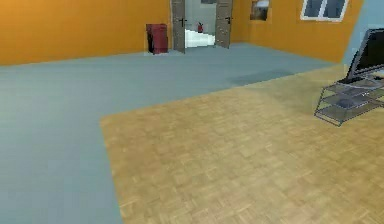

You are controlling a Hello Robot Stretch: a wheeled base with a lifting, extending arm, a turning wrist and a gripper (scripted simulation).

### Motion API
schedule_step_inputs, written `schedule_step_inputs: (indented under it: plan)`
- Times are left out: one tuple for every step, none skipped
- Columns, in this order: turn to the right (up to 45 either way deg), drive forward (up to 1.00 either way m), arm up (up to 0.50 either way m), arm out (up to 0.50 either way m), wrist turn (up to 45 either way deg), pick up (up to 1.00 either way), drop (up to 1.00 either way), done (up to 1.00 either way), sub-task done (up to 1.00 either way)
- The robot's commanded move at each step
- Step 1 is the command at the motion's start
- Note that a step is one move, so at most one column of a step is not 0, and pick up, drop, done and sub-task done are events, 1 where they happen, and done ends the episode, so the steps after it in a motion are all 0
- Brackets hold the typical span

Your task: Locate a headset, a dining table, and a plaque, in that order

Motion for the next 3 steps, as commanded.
schedule_step_inputs:
  plan:
    - [0.0,1.00,0.00,0.00,0.0,0.00,0.00,0.00,0.00]
    - [0.0,1.00,0.00,0.00,0.0,0.00,0.00,0.00,0.00]
    - [0.0,1.00,0.00,0.00,0.0,0.00,0.00,0.00,0.00]
